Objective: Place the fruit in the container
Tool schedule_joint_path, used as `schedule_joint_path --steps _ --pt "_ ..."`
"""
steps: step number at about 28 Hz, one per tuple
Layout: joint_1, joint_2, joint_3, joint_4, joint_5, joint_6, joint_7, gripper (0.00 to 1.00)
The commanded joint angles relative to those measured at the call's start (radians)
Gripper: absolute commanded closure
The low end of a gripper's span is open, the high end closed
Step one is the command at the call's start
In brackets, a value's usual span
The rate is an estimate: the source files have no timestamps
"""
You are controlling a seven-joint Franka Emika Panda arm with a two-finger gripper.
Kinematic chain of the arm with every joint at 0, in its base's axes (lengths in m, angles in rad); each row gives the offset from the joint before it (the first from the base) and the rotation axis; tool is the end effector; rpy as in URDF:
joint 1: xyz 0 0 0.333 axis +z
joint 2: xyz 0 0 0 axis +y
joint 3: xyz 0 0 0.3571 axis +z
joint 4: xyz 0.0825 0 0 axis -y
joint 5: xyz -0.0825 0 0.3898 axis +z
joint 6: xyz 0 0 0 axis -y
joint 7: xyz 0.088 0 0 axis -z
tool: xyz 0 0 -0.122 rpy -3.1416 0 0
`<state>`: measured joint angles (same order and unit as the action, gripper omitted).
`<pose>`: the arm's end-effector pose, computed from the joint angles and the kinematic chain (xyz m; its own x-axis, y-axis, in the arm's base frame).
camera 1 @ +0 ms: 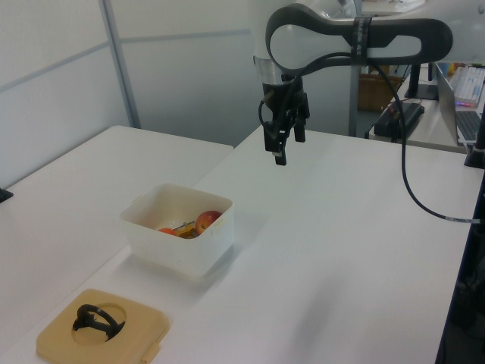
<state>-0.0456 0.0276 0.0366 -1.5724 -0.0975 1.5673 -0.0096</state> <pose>0.5682 -0.0173 0.6345 0.9994 0.0002 -0.0336 0.0035 -0.9954 0.0960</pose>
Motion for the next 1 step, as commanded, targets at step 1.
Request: schedule_joint_path --steps 1 --pt "0.013 -0.008 -0.017 -0.021 0.024 0.03 -0.016 0.0"
